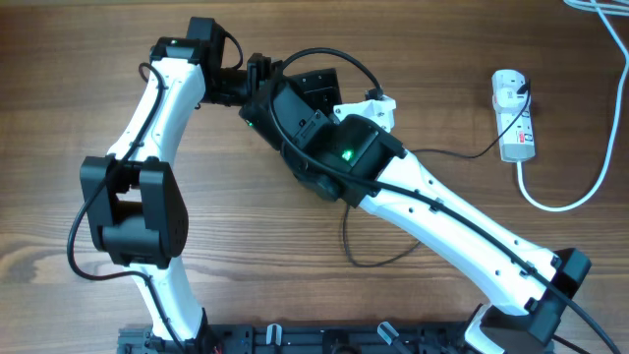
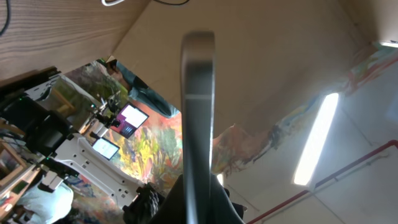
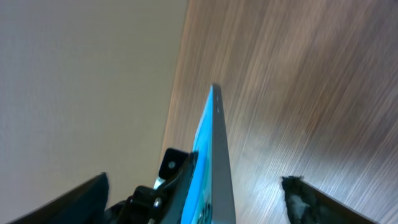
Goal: Plug charger to phone and switch on socket
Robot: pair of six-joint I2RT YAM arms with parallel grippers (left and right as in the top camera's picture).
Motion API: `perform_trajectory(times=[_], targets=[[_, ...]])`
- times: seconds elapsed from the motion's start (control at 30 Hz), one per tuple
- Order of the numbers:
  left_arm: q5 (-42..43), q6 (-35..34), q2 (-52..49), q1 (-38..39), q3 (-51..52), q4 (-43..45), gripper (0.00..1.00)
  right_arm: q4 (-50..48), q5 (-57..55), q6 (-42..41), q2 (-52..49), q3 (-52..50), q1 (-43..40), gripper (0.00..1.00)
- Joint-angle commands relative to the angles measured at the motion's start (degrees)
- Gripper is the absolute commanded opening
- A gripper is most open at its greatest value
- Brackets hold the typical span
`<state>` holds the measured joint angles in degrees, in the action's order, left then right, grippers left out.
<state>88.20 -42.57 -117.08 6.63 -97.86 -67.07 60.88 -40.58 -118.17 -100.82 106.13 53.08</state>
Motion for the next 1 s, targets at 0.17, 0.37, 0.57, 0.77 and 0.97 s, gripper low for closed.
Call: perform_trajectory(times=[0.17,0.37,0.57,0.77,0.97], targets=[[-15.52,8.35,1.9,-0.02,-0.13,4.13,0.04,2.58,9.33,38.53,9.68,0.0,-7.32,1.0],[-28.7,22.69,1.9,-0.07,-0.13,4.04,0.04,20.63,29.97,63.25,10.49,-0.09,-26.1,1.0],[-52.04,22.6,1.9,-0.13,-0.11,3.74,0.04,20.46,33.68,74.73,9.4,-7.17,-28.04,1.0],[-60.17,20.11,1.9,-1.14,-0.13,2.64,0.04,6.08,44.83,71.89,9.25,-26.32,-27.8,1.0],[-52.65,18.38,2.78,-1.51,-0.13,1.6,0.04,-6.56,53.11,71.76,9.16,-38.58,-27.78,1.0]])
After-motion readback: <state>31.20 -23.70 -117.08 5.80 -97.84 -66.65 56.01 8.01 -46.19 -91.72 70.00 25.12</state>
